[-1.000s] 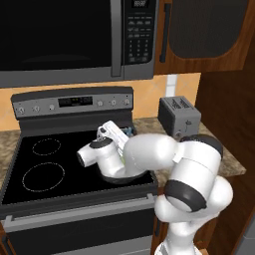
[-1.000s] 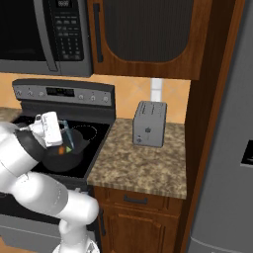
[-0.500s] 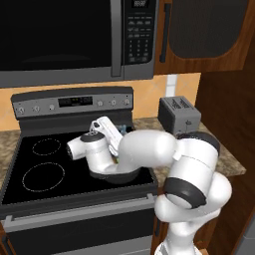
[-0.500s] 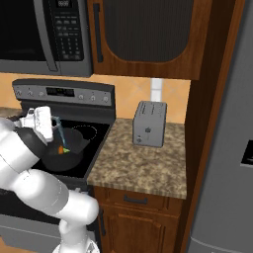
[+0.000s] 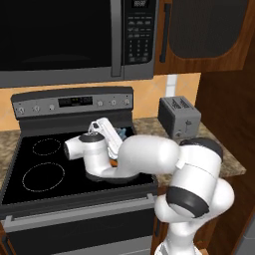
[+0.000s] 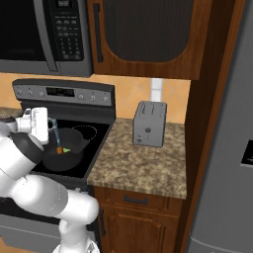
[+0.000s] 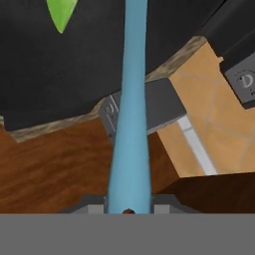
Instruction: Put the lemon wedge and carrot in the pot. Retrieve the spatula and lightly stir the vegetables in the pot.
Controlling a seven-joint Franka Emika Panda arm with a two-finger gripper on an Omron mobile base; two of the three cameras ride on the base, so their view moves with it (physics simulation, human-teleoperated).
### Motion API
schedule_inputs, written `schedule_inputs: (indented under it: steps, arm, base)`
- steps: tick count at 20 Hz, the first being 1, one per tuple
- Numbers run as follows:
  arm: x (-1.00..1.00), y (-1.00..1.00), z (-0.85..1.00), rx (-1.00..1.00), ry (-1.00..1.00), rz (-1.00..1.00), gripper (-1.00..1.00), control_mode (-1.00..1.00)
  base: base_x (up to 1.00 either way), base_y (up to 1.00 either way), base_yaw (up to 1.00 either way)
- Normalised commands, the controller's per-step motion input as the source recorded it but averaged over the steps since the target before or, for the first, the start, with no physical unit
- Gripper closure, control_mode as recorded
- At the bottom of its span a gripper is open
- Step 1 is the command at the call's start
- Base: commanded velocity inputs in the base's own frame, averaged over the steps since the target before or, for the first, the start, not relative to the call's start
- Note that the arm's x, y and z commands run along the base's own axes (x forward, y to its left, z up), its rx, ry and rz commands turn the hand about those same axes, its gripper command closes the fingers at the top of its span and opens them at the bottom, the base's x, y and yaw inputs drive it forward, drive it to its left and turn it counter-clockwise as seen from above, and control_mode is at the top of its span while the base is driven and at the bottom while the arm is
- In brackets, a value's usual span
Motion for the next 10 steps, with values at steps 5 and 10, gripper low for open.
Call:
schedule_inputs:
  steps: [5, 10]
  arm:
    - [-0.06, -0.34, -0.19, -0.05, 0.00, 0.02, 1.00, -1.00]
    - [-0.17, -0.14, -0.34, -0.04, 0.08, 0.02, 1.00, -1.00]
  base:
    - [0.00, 0.00, 0.00]
    - [0.00, 0.00, 0.00]
